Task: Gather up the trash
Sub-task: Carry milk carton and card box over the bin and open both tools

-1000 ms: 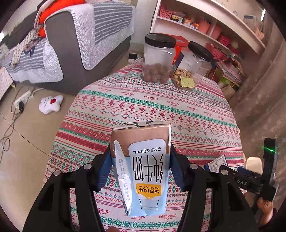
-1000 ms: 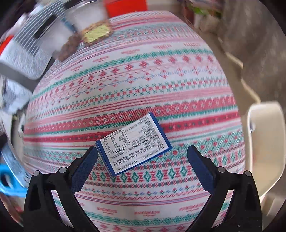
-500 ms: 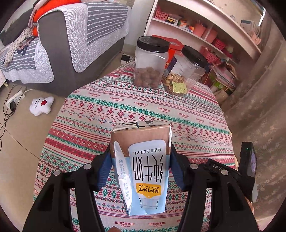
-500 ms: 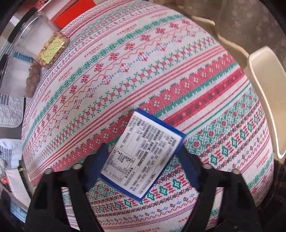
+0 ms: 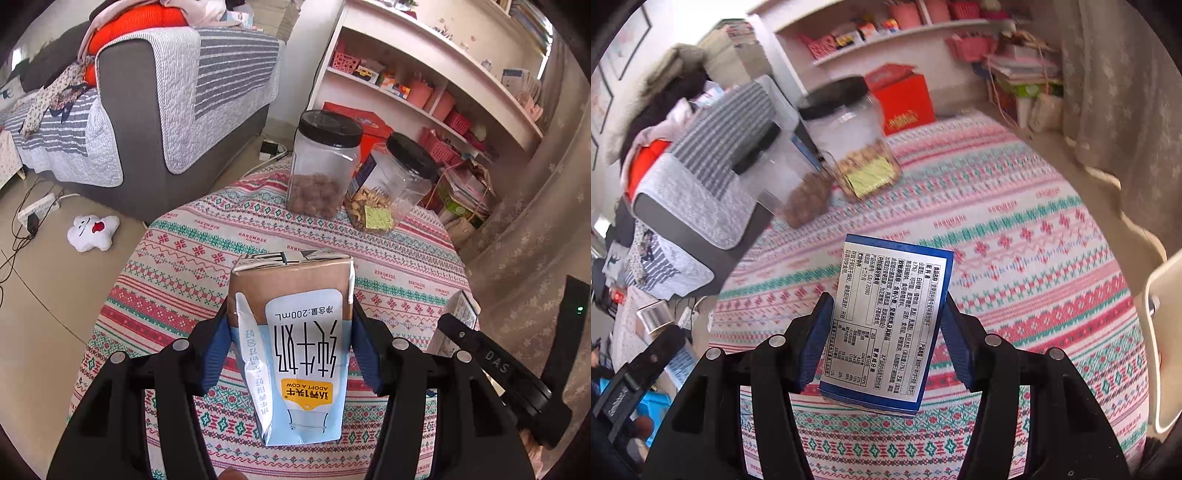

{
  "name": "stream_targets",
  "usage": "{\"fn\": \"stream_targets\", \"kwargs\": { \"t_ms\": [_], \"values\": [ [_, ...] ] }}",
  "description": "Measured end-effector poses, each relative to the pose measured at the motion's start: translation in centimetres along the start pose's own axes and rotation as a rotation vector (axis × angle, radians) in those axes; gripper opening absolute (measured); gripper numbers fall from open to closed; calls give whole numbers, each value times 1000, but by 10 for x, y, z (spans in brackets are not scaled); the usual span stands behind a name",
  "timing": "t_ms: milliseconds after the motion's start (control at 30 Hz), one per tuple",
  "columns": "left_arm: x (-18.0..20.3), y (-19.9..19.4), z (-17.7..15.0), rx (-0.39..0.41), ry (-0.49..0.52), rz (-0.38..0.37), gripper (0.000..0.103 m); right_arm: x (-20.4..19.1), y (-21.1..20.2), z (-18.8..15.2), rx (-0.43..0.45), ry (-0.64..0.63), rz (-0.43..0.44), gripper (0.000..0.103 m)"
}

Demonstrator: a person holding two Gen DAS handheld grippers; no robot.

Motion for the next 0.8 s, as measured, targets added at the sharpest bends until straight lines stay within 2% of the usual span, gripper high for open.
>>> {"fn": "stream_targets", "kwargs": {
  "t_ms": [133,367,600,800],
  "values": [
    [4,-26,8,130,-12,-4,58,-22,-36,15,140,-155,-6,55],
    [16,-68,13,311,2,20,58,-26,-80,27,290,-265,-61,55],
    [41,-96,8,417,44,37,58,-18,-118,27,391,-326,-138,55],
    [66,-111,-2,463,81,32,58,-1,-151,32,460,-328,-204,55]
  ]
}}
Point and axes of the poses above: each gripper's, at about its wrist camera, not at the fingertips, and y roughly the way its jaws point, x to its right, z to its top, the point moved 4 cm from there along y, roughly the way its jaws point, and after that the axes turned 13 degrees about z, right-handed, at the moved point
